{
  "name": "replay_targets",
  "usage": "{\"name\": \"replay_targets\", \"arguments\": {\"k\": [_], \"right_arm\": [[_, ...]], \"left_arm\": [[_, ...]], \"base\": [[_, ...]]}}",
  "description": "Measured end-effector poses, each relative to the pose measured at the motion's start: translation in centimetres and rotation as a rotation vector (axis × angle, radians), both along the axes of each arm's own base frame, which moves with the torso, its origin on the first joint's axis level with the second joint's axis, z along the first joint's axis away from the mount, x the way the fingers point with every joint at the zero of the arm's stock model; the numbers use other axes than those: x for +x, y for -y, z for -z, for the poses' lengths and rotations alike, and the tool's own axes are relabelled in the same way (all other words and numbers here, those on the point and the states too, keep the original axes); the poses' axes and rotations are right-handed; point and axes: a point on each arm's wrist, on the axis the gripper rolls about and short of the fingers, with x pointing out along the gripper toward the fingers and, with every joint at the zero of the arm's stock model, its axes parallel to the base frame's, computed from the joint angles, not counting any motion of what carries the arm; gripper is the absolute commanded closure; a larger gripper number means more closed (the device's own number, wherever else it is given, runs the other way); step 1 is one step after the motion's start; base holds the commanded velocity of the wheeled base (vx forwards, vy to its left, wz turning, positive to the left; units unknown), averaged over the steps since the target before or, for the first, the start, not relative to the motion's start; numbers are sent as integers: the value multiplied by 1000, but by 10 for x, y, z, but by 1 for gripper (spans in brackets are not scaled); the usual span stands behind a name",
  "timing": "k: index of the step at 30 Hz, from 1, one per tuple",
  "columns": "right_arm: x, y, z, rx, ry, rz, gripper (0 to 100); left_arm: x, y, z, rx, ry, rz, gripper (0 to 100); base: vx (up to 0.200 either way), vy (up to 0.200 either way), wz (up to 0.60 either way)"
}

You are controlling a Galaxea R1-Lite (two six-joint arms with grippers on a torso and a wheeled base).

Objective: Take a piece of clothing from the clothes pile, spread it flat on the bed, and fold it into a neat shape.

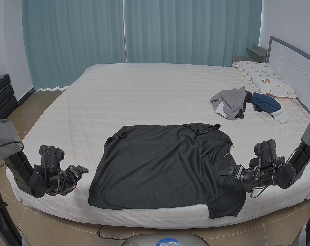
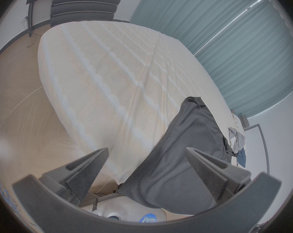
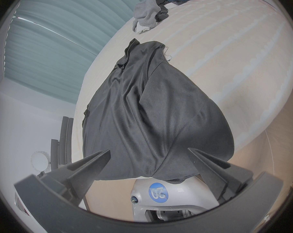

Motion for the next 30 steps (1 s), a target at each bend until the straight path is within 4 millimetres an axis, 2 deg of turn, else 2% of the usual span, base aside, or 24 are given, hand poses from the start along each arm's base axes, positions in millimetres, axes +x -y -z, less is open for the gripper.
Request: {"name": "replay_targets", "arguments": {"k": [13, 23, 30], "right_arm": [[1, -1, 0, 1, 2, -2, 0], [1, -1, -1, 22, -5, 20, 0], [2, -2, -4, 31, 13, 23, 0]], "left_arm": [[3, 2, 0, -3, 6, 5, 0], [4, 6, 0, -1, 11, 14, 0], [16, 14, -8, -15, 59, 18, 0]], "base": [[200, 0, 0], [0, 0, 0], [0, 0, 0]]}}
